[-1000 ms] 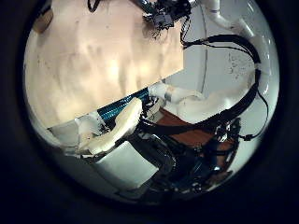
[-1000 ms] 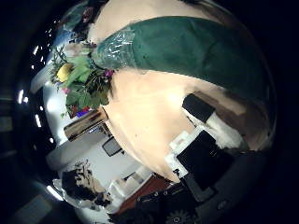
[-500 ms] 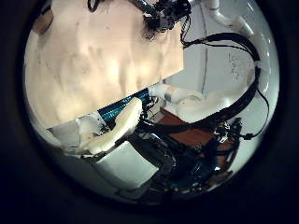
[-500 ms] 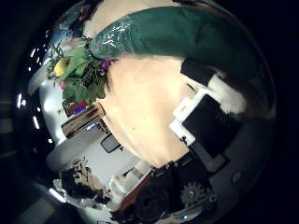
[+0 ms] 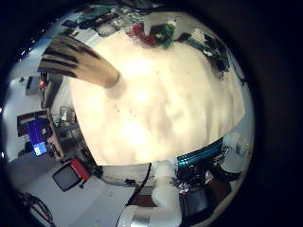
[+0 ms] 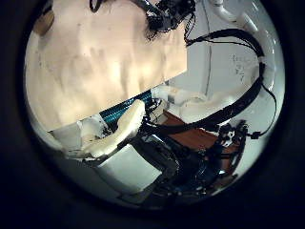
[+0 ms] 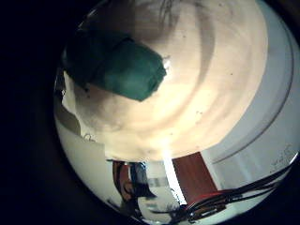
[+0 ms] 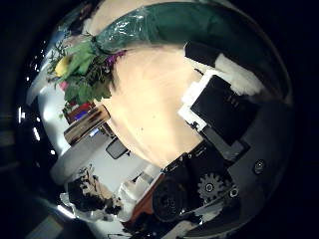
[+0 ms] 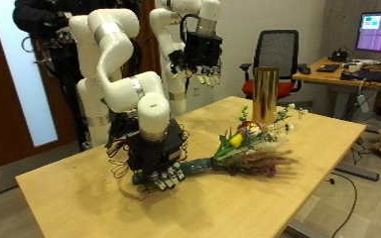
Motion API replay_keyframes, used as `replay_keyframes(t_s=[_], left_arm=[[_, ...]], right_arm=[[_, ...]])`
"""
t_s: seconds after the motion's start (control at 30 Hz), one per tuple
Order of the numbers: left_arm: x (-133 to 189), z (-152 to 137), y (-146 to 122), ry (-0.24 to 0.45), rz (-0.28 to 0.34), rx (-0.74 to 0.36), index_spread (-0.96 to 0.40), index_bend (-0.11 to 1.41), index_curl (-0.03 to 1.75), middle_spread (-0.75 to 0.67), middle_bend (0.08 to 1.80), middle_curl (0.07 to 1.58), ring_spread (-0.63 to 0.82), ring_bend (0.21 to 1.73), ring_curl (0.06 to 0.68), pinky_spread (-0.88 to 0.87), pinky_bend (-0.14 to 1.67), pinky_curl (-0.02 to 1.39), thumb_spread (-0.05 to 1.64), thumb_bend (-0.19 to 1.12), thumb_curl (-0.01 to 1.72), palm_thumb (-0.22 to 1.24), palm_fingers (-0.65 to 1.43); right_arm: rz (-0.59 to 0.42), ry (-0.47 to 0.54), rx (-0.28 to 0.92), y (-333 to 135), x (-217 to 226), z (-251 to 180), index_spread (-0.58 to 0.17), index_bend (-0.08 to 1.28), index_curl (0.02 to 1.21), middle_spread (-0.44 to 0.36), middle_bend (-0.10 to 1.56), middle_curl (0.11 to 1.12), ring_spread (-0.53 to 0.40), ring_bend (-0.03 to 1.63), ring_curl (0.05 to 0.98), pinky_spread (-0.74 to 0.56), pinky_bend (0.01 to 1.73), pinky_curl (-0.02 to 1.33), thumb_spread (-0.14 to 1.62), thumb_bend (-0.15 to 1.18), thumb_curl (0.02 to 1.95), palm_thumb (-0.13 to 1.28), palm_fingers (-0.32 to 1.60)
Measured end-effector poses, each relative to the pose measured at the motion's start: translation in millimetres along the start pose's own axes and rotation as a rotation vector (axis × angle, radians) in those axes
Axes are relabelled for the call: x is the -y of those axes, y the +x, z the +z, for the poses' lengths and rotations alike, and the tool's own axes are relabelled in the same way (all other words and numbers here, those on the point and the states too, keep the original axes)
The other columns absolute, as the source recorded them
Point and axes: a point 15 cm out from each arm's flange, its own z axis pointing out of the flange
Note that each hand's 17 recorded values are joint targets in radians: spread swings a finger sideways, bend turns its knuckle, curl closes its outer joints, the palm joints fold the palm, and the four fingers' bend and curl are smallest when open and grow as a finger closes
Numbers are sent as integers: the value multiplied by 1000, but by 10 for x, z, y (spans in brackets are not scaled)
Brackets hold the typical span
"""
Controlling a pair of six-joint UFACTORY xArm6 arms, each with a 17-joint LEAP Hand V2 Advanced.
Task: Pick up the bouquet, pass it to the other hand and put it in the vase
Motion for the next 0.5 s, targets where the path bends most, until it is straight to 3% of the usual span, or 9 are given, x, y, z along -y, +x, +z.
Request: replay_keyframes(t_s=[0.1,0.2,0.5], left_arm=[[5,-7,5,2,0,-1,203,179,362,322,217,338,511,388,204,512,185,247,979,-27,313,469,201],[14,-24,8,7,0,0,203,180,362,322,218,338,510,386,205,508,184,247,979,-27,313,469,200],[35,-32,-2,11,1,-1,203,182,365,306,212,338,505,385,204,509,183,248,979,-27,313,469,200]], right_arm=[[-11,8,-16,-30,-14,-35,-334,619,575,-181,788,558,-278,973,417,-538,792,348,864,-24,513,885,1435],[-14,22,-18,-43,-20,-90,-332,803,673,-191,992,643,-264,1123,487,-486,997,441,877,-10,524,952,1382],[-31,215,-10,-110,-2,-618,-301,996,819,-180,1210,754,-235,1317,598,-324,1315,614,871,39,596,1153,1179]])
